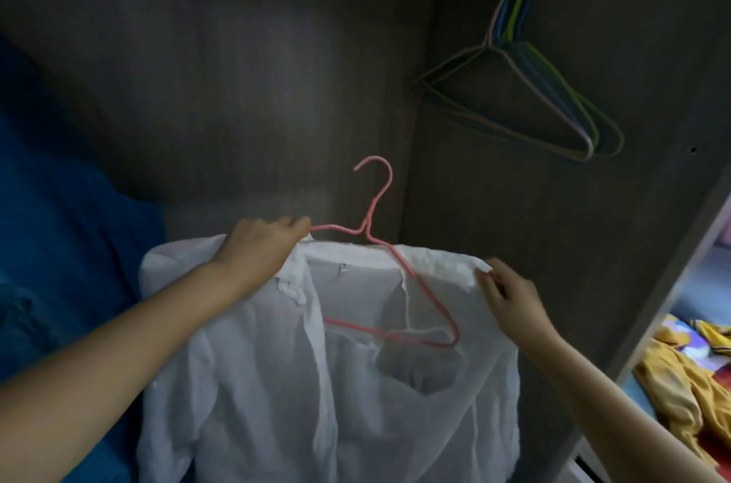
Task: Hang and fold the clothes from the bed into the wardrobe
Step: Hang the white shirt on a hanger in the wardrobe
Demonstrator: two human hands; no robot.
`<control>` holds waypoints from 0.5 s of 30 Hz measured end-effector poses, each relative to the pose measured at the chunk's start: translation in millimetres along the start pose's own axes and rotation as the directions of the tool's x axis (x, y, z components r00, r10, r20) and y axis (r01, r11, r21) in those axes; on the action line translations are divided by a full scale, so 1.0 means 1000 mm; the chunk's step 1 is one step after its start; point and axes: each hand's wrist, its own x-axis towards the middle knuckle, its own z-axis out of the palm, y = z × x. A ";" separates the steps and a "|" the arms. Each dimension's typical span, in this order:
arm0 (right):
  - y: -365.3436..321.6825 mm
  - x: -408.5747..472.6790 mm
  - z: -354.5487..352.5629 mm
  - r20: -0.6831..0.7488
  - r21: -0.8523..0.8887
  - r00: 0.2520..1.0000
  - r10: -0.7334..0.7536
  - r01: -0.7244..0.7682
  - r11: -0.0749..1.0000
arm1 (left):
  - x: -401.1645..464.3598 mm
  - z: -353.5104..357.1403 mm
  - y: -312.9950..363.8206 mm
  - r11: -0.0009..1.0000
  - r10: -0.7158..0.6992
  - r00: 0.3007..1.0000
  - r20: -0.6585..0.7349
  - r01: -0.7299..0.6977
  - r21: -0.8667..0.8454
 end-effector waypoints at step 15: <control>-0.127 0.019 -0.054 0.172 -0.463 0.850 -0.498 0.516 0.721 | -0.020 0.002 -0.024 0.826 -0.293 0.877 -0.380 0.032 -0.563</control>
